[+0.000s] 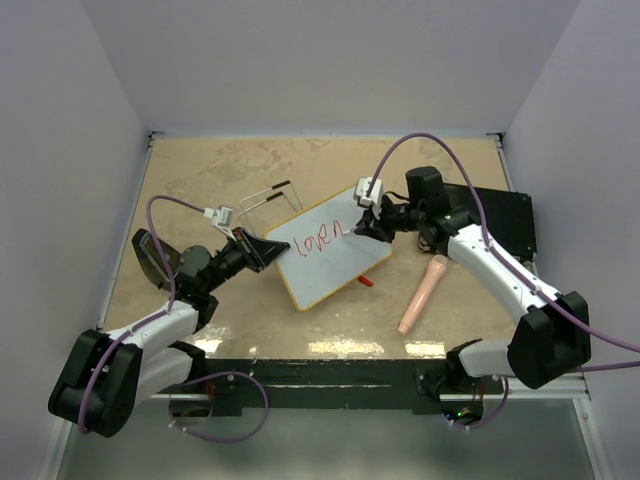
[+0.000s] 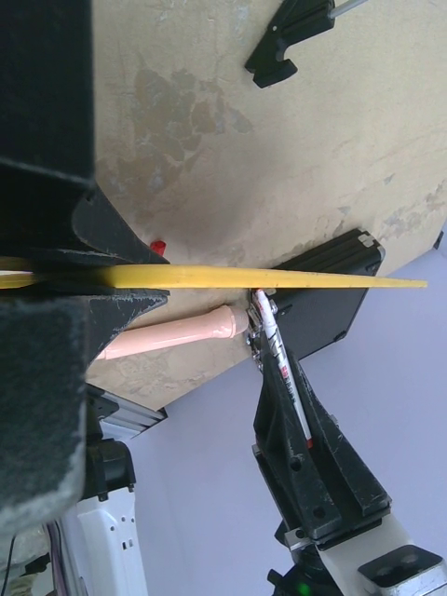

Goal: Write a sentence on the whiteboard

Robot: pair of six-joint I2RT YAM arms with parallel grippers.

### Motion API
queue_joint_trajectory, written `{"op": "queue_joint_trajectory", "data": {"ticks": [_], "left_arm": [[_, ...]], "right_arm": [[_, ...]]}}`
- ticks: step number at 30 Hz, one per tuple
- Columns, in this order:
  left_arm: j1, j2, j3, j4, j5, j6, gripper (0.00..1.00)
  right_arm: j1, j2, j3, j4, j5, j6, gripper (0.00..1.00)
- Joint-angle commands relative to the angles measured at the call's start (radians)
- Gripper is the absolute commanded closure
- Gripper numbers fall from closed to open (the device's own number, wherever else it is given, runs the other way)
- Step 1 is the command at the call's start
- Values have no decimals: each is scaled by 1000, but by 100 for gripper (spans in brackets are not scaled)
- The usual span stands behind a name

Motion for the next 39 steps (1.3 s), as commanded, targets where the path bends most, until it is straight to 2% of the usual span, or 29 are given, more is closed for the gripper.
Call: {"op": "queue_joint_trajectory", "data": {"ticks": [1,16,32,39], "left_arm": [[3,-21,62,168,52,-19,100],[3,-12,56,185,75,-23,100],[22,-50,62,138,55,1,100],[28,-46,61,139,61,3,100]], "right_arm": [[2,-2,41,62,-10,46,100],[3,4,49,164,93,148,100],[0,-7,26,10,33,26,100],[0,-15,38,-2,18,17,100]]}}
